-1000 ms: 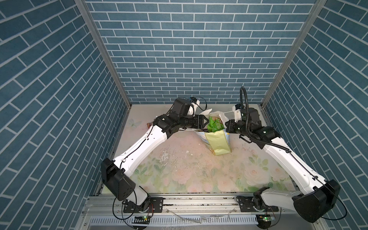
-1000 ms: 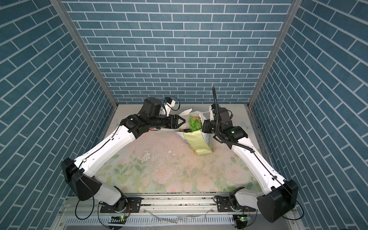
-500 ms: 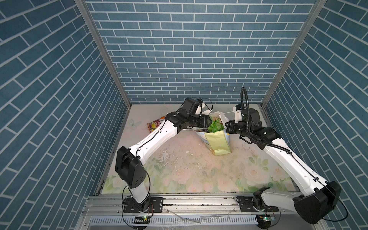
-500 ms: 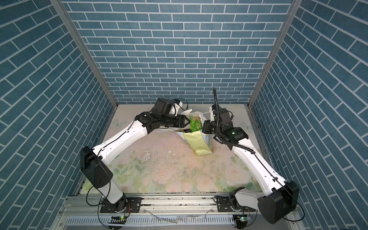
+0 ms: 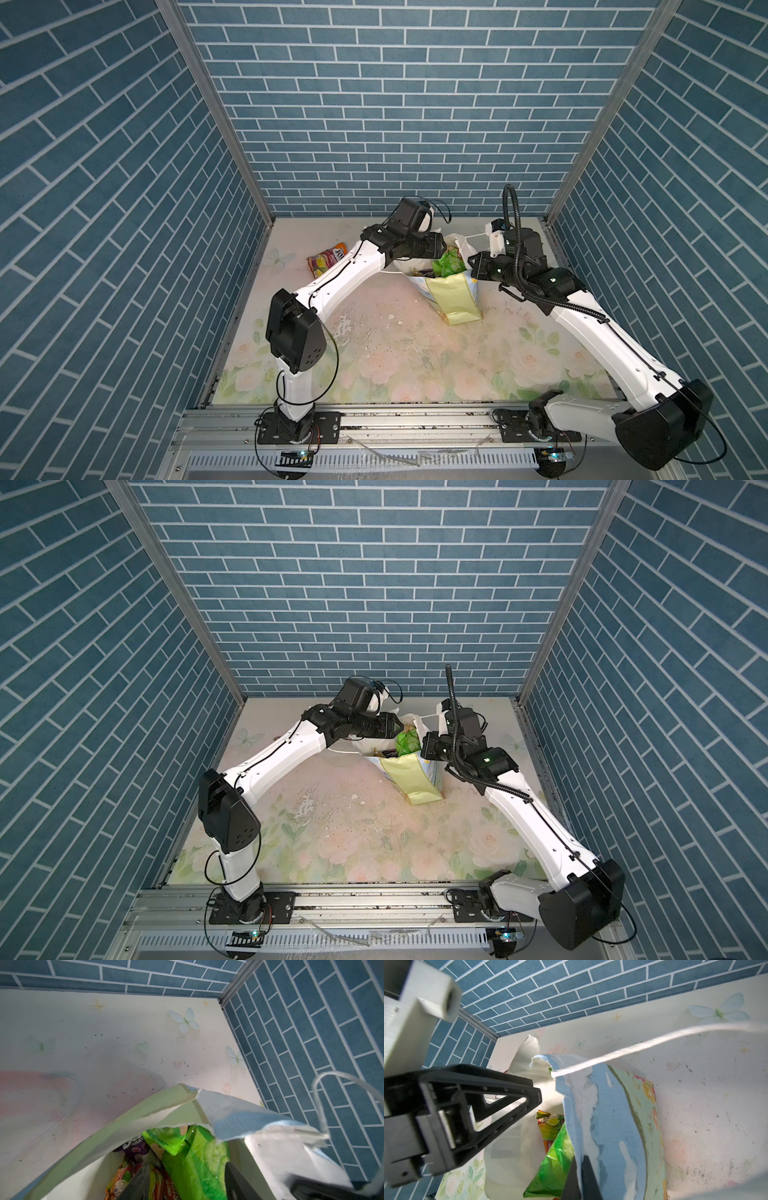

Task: Take the snacks out of the paper bag
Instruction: Pick up the snack from the paper bag.

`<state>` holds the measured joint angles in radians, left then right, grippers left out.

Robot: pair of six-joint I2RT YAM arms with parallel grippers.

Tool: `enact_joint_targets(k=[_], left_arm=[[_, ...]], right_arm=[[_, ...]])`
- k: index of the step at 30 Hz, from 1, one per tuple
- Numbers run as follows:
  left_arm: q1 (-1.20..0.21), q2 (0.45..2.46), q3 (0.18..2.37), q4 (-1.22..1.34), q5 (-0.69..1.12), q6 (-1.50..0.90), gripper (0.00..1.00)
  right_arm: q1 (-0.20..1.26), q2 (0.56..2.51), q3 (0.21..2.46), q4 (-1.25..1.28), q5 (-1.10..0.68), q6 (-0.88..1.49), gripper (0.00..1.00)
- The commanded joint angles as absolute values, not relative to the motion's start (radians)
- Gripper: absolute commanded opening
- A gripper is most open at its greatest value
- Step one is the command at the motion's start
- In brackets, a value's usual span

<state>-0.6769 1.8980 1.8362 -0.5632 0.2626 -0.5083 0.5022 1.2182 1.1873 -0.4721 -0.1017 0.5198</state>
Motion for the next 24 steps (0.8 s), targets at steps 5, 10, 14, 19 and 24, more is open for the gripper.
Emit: enact_joint_targets(k=[5, 10, 14, 19, 24], left_arm=[[-0.683, 1.945, 1.875, -0.576, 0.227, -0.516, 0.62], [-0.683, 1.97, 1.888, -0.568, 0.229, -0.523, 0.6], [-0.683, 1.985, 1.893, -0.567, 0.207, -0.528, 0.58], [-0.683, 1.996, 1.893, -0.553, 0.189, -0.531, 0.54], [-0.683, 2.014, 1.895, -0.545, 0.183, -0.534, 0.49]], right_arm=[[0.511, 1.179, 1.192, -0.406, -0.13, 0.549, 0.0], [0.511, 1.181, 1.191, -0.405, -0.133, 0.551, 0.0], [0.513, 1.179, 1.191, -0.405, -0.132, 0.552, 0.0], [0.512, 1.177, 1.189, -0.405, -0.133, 0.554, 0.0], [0.514, 1.177, 1.19, -0.411, -0.13, 0.557, 0.0]])
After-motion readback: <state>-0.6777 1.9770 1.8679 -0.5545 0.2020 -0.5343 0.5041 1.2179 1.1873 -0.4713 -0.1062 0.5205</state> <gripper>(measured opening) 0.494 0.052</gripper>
